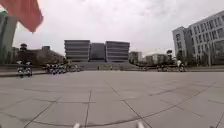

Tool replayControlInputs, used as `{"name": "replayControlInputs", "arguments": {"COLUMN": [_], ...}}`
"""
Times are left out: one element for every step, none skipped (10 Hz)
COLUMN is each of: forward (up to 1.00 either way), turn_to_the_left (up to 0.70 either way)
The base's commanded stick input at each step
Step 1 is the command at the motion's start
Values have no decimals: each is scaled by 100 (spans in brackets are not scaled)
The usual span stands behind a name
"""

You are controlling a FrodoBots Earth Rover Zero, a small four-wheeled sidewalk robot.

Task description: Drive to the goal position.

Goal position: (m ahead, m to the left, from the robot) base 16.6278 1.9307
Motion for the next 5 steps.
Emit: {"name": "replayControlInputs", "arguments": {"forward": [85, 85, 85, 85, 85], "turn_to_the_left": [0, 0, 0, 0, 0]}}
